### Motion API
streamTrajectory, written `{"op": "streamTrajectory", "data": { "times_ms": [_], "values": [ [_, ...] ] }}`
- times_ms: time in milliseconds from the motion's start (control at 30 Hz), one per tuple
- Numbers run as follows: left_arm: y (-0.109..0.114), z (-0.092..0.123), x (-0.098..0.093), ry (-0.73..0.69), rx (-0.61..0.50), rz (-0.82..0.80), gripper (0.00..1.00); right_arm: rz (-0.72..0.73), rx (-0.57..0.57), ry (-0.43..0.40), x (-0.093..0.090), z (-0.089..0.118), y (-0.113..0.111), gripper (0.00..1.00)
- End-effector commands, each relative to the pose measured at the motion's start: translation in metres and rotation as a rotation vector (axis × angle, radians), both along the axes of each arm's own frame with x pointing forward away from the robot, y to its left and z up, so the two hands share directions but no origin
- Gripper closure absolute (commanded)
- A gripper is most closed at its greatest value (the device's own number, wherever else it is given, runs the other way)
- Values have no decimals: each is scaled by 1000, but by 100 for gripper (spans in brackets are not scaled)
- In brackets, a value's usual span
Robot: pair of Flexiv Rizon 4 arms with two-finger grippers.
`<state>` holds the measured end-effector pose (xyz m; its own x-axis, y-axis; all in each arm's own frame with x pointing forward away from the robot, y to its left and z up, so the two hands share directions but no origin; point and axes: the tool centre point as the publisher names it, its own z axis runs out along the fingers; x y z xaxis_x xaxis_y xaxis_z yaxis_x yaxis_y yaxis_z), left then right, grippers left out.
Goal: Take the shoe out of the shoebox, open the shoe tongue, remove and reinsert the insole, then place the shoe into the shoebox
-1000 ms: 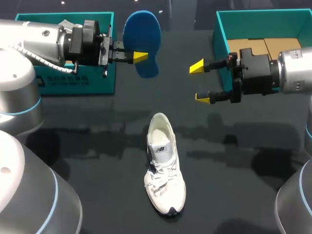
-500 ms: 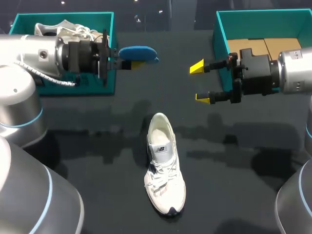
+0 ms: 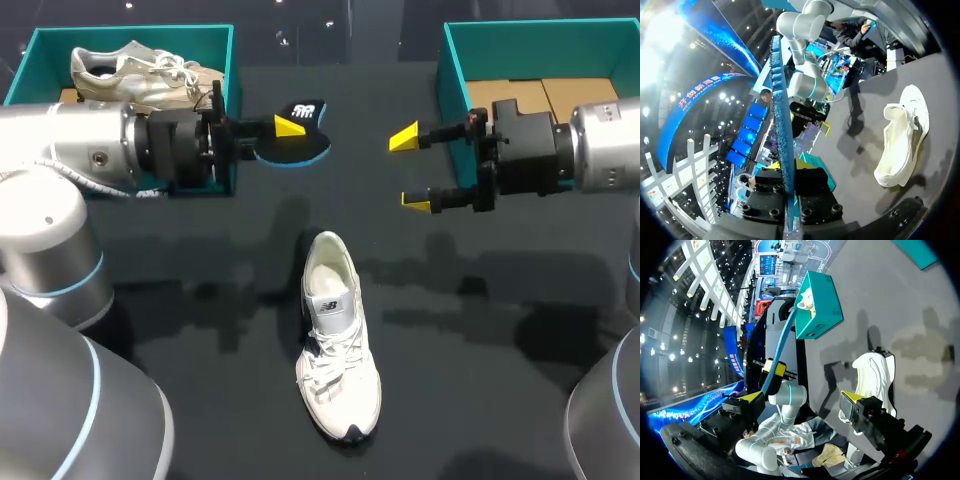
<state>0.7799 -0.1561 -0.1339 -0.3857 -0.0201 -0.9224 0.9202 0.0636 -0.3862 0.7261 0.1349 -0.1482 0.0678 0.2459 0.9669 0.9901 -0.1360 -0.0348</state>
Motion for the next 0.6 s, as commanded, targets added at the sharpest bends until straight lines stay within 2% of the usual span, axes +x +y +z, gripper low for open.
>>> {"op": "streamTrajectory", "data": {
  "times_ms": [33,600],
  "values": [
    [0,-8,-4,-191,-69,40,100,-2,-1,1,1,-1,2,0],
    [0,-8,-4,-222,-86,45,100,-2,-1,1,1,-1,2,0]
  ]
}}
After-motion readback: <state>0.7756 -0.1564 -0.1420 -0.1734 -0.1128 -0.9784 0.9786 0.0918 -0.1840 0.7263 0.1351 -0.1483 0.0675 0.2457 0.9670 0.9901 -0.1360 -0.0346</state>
